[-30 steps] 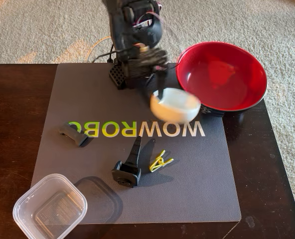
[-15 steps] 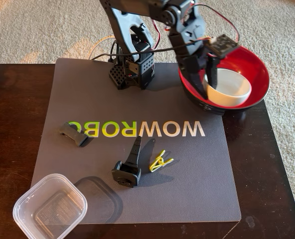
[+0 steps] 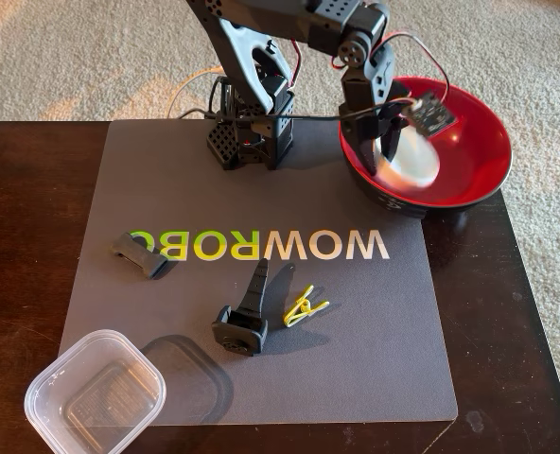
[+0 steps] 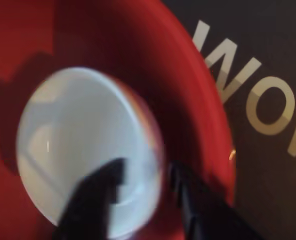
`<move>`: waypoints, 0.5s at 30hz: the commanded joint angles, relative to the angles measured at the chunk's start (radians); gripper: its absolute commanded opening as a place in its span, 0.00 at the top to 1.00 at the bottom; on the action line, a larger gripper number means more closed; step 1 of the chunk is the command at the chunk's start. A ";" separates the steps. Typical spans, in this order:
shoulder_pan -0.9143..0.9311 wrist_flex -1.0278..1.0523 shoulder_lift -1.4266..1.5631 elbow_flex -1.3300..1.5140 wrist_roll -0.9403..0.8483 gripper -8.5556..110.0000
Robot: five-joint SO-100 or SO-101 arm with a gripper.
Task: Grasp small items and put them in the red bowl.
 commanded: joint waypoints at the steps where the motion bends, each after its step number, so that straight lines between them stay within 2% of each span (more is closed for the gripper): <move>1: 0.006 -0.028 -0.034 -0.002 -0.031 0.73; 5: 0.031 -0.089 -0.129 -0.020 -0.075 0.73; 8: 0.058 -0.086 -0.100 -0.117 -0.155 0.69; 10: 0.118 -0.046 -0.117 -0.270 -0.253 0.69; 15: 0.411 0.153 -0.301 -0.752 -0.454 0.67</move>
